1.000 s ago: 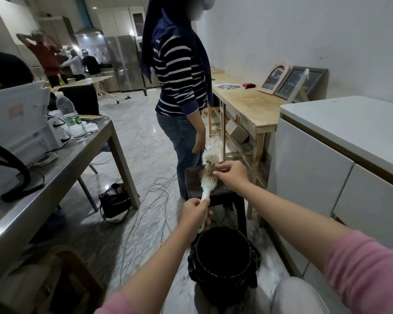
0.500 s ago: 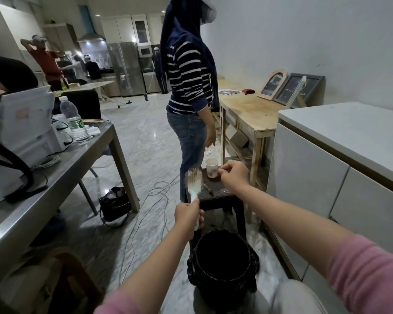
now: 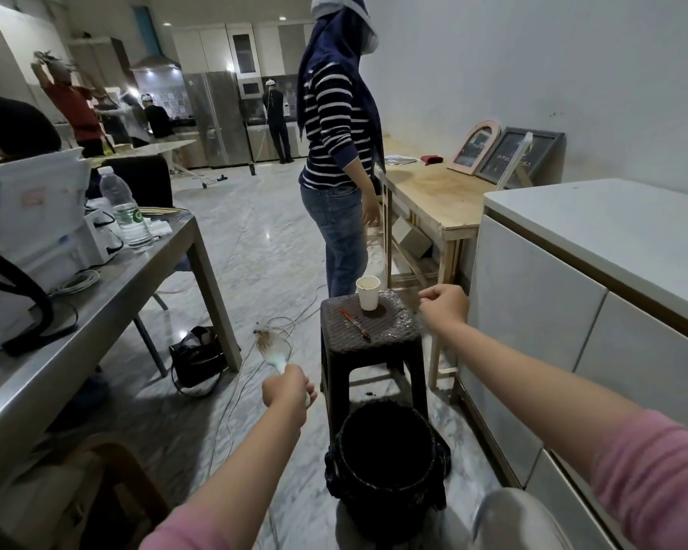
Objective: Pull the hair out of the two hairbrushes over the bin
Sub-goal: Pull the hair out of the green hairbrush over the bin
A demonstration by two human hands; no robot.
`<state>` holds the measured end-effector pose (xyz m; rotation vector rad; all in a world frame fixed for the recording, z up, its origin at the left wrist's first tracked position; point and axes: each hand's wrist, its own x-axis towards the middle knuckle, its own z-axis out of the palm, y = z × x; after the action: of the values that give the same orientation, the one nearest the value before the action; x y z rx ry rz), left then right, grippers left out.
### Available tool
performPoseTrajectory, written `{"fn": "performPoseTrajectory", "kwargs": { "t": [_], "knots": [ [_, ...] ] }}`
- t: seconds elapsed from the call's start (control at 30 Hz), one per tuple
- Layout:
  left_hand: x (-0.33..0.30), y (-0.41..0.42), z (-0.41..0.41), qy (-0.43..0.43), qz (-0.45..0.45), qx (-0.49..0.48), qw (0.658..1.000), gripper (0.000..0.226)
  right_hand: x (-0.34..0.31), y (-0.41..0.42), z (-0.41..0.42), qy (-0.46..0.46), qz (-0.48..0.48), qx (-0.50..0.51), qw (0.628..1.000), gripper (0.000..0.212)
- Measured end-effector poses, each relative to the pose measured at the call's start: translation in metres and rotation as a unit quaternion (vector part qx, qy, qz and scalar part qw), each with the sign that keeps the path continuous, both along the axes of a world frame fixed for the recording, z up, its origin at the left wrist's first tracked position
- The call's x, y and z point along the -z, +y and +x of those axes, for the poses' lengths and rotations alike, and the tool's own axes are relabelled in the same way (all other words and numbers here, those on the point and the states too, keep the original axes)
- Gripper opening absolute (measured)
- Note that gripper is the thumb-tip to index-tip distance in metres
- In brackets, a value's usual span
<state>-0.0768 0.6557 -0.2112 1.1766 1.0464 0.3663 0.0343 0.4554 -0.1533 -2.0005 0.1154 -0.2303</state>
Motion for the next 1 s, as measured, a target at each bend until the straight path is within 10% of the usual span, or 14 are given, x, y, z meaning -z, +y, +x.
{"fn": "performPoseTrajectory", "kwargs": {
  "t": [0.43, 0.8, 1.0],
  "knots": [
    [-0.006, -0.018, 0.010, -0.054, 0.057, 0.139, 0.987, 0.034, 0.015, 0.029, -0.004, 0.130, -0.032, -0.230, 0.964, 0.056],
    [-0.009, -0.031, 0.004, -0.056, 0.080, 0.262, 0.960, 0.025, 0.017, 0.024, 0.009, 0.063, 0.017, -0.130, 0.989, 0.010],
    [-0.005, -0.038, -0.002, -0.060, 0.179, 0.338, 0.922, 0.023, 0.002, 0.027, 0.002, -0.005, 0.025, -0.198, 0.980, 0.063]
  ]
}}
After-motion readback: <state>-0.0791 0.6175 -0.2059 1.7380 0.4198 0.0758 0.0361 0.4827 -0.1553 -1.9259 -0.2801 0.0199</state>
